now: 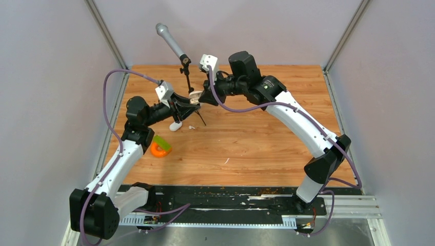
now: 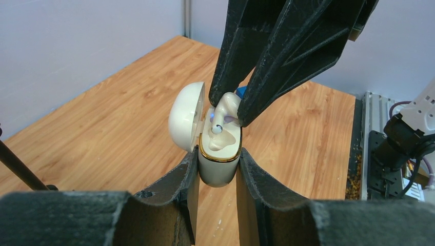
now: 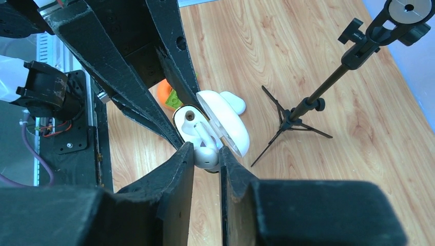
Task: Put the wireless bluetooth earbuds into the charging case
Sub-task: Adjust the earbud with the charging case.
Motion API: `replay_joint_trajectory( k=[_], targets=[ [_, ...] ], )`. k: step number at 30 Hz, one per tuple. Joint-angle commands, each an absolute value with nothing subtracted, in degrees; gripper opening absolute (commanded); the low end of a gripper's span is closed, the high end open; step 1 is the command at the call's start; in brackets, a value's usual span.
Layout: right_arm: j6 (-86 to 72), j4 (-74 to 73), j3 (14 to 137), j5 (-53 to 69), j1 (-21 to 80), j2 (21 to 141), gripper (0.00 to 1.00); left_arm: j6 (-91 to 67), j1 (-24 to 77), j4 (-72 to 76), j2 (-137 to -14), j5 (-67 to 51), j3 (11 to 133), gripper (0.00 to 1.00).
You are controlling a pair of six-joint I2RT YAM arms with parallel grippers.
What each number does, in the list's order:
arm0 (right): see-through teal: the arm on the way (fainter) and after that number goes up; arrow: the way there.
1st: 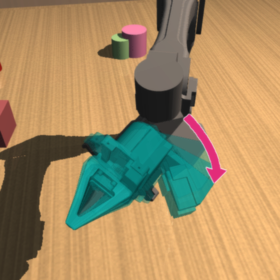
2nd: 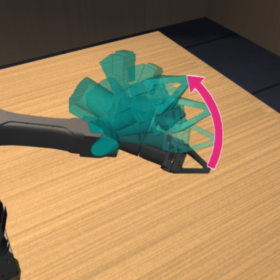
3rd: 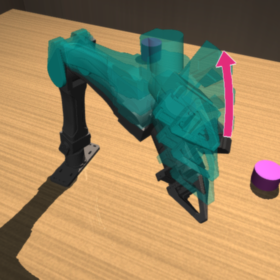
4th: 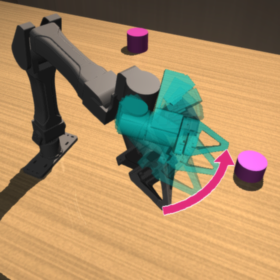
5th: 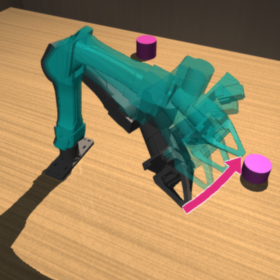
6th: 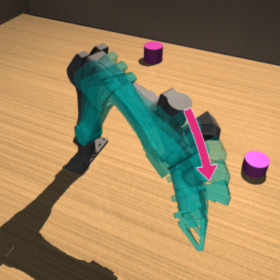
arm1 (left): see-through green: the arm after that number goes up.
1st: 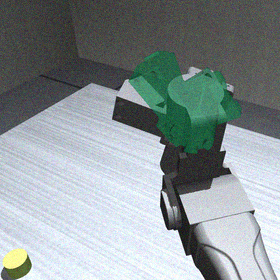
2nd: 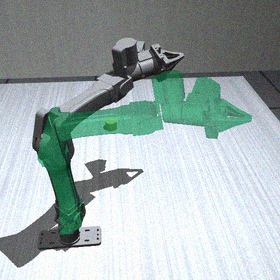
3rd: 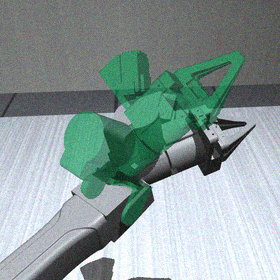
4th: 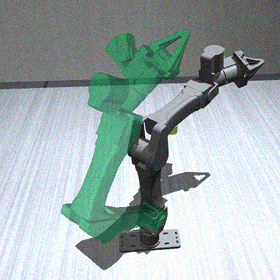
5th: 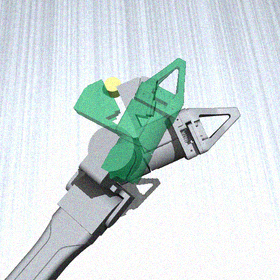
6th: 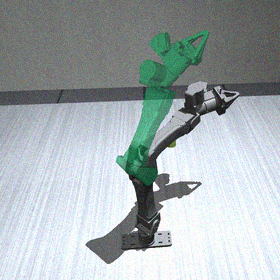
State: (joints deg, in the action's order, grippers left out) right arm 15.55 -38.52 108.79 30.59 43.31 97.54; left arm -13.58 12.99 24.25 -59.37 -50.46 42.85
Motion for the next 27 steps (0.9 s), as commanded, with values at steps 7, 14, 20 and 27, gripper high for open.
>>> replay_joint_trajectory(
  k=[7,14,20,27],
  targets=[
    [29.11,-40.34,111.02,30.7,44.29,94.22,0.01,-12.5,13.1,24.86,-58.68,-50.05,42.2,0.06],
    [45.15,-45.05,111.7,30.43,46.02,93.03,0.0,-8.28,13.18,19.78,-58.65,-52.3,42.48,0.06],
    [62.35,-49.56,111.53,29.22,48.49,91.77,0.0,-5.41,13.53,16.06,-58.51,-52.73,42.78,0.06],
    [80.96,-53.9,112.63,27.16,49.21,92.27,0.0,-1.78,14.36,10.83,-58.55,-54.43,44.3,0.06]
  ],
)
